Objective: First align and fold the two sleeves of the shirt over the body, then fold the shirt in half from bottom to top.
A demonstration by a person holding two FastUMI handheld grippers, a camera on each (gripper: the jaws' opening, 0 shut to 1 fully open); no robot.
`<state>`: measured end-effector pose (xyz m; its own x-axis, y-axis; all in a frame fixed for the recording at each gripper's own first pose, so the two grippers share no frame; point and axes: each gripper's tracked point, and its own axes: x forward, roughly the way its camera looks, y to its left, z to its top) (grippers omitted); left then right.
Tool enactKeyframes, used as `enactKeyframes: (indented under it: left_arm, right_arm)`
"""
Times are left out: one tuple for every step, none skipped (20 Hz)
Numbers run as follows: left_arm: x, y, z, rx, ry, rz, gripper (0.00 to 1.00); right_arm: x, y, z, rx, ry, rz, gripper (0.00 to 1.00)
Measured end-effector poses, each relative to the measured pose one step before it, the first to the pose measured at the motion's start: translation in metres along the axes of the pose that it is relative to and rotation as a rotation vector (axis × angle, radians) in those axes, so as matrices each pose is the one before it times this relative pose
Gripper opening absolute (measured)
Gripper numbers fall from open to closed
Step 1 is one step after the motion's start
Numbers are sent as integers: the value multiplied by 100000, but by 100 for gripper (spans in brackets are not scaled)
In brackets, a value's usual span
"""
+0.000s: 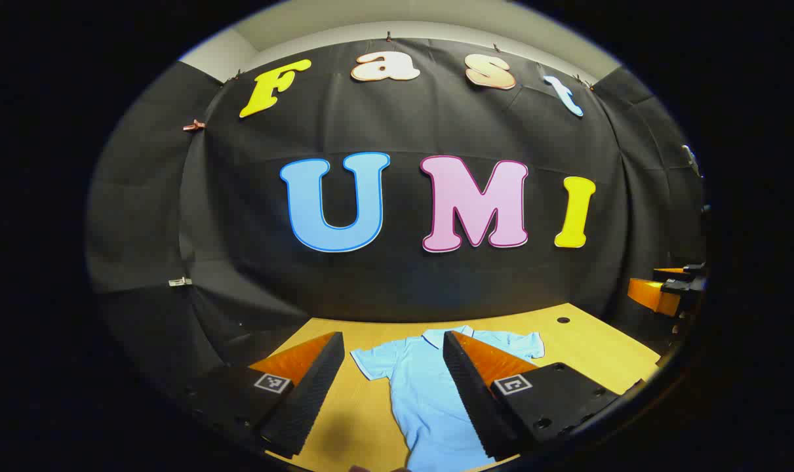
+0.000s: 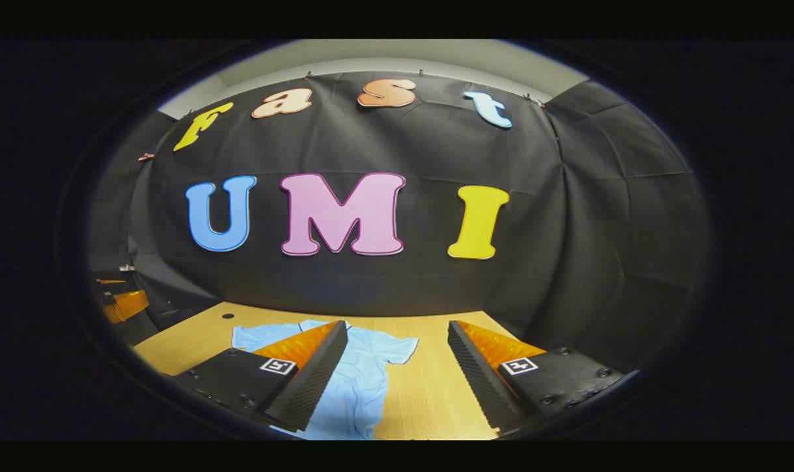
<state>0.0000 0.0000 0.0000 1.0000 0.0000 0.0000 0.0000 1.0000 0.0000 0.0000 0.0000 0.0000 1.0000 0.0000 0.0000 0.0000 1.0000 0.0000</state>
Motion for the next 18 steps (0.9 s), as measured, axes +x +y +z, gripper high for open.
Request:
enactKeyframes:
  left_arm:
    - [-16,-7,-182,-434,132,-71,96]
    - [27,-13,99,-337,154,79,96]
    - [-67,-14,-48,-424,99,78,92]
    - [-27,14,37,-457,-121,51,96]
    - [51,-4,19,-457,-73,-62,96]
    - [53,-4,42,-113,105,-126,96]
    - [66,-27,-59,-2,-67,-298,96]
    - [36,-43,30,70,-88,-200,96]
    - [59,43,-37,68,18,-127,96]
    - [-12,26,64,-75,90,-98,96]
    - [30,-39,-69,-138,-38,-110,96]
    - [22,-39,163,-17,5,-175,96]
    - [-1,-15,-165,196,70,-101,97]
    - [64,-8,-61,298,92,-47,97]
    - [-18,17,13,273,-49,-110,97]
    - [34,-12,111,140,30,-116,96]
    - [54,43,-105,-11,83,-176,96]
    - [46,10,154,-94,60,-171,96]
  right_arm:
    - [-4,0,-77,191,244,139,97]
    - [-71,-2,-31,252,82,24,97]
    - [6,-29,38,198,-75,-130,97]
    - [-18,7,23,-12,-197,-5,97]
    - [1,57,-79,-187,8,116,97]
    - [-58,-11,116,-35,-62,11,97]
    - [2,-28,-47,51,41,-211,97]
    - [19,58,0,180,-119,-39,97]
    - [-52,-19,109,125,-176,-45,97]
    - [-1,7,-3,15,24,-67,97]
    - [-22,14,-41,-42,-39,-50,97]
    - [61,21,-50,32,130,-65,97]
    - [-1,5,43,74,23,-18,97]
    - [38,60,-51,-9,99,-106,97]
    - [84,-17,-44,-45,169,-72,97]
    - [27,-35,-54,48,241,-97,97]
    - [45,-18,-77,182,373,-39,97]
    - [194,-5,-126,275,633,132,97]
